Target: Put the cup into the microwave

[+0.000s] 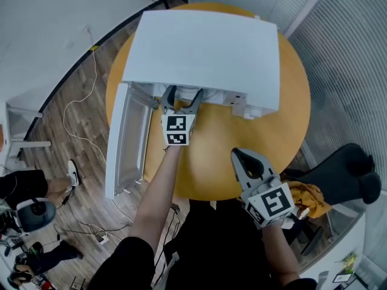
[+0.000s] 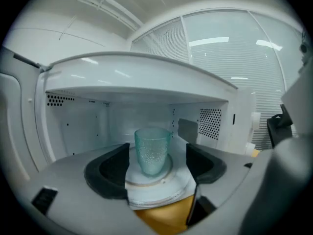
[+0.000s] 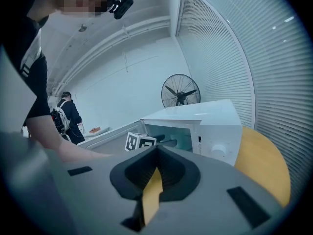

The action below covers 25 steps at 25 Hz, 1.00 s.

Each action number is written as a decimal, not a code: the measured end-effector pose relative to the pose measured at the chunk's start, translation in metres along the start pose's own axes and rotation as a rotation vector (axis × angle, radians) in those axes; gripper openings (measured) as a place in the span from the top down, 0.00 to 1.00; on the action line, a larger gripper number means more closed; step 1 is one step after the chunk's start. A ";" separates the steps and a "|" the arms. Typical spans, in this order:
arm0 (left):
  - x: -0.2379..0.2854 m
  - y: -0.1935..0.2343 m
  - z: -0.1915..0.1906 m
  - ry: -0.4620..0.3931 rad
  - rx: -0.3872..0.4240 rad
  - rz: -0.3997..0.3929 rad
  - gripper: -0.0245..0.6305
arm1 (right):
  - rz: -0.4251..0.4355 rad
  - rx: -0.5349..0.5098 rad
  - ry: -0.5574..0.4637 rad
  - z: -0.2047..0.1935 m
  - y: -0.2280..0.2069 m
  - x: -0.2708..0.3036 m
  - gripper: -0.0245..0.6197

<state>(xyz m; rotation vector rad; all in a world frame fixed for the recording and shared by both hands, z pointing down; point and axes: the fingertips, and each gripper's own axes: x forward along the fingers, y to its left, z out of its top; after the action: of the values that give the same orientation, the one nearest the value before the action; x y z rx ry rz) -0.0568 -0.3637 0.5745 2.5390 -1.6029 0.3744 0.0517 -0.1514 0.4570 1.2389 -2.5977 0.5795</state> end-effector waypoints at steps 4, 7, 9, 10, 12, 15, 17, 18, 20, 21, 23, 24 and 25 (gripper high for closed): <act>-0.021 -0.010 0.006 0.003 0.006 -0.030 0.42 | -0.018 -0.013 -0.024 0.008 0.017 -0.006 0.95; -0.041 -0.023 0.006 0.024 0.016 -0.060 0.43 | -0.038 -0.025 -0.044 0.010 0.032 -0.014 0.95; -0.056 -0.032 0.006 0.035 0.018 -0.079 0.45 | -0.053 -0.031 -0.060 0.011 0.040 -0.020 0.95; -0.064 -0.036 0.008 0.032 0.017 -0.087 0.46 | -0.062 -0.034 -0.067 0.011 0.044 -0.023 0.95; -0.079 -0.042 0.012 0.021 0.014 -0.102 0.48 | -0.081 -0.038 -0.081 0.012 0.051 -0.030 0.95; -0.104 -0.051 0.016 0.015 0.017 -0.119 0.51 | -0.108 -0.036 -0.101 0.009 0.060 -0.040 0.95; -0.123 -0.057 0.018 0.011 0.015 -0.128 0.53 | -0.123 -0.031 -0.109 0.006 0.066 -0.047 0.95; -0.133 -0.059 0.020 0.007 0.010 -0.132 0.54 | -0.129 -0.029 -0.112 0.004 0.069 -0.049 0.95; -0.151 -0.062 0.023 0.000 0.000 -0.140 0.59 | -0.139 -0.032 -0.116 0.003 0.074 -0.053 0.95; -0.160 -0.063 0.022 0.001 -0.003 -0.143 0.61 | -0.144 -0.032 -0.118 0.002 0.077 -0.054 0.95; -0.178 -0.065 0.019 0.015 -0.003 -0.149 0.65 | -0.154 -0.031 -0.126 0.001 0.082 -0.059 0.95; -0.186 -0.066 0.018 0.021 -0.002 -0.151 0.66 | -0.159 -0.030 -0.130 0.000 0.084 -0.061 0.95; -0.193 -0.066 0.017 0.024 -0.005 -0.154 0.67 | -0.163 -0.031 -0.134 0.000 0.086 -0.062 0.95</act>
<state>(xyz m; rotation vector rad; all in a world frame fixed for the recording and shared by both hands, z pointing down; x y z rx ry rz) -0.0739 -0.1702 0.5085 2.6219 -1.3865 0.3826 0.0234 -0.0587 0.4134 1.5100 -2.5663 0.4386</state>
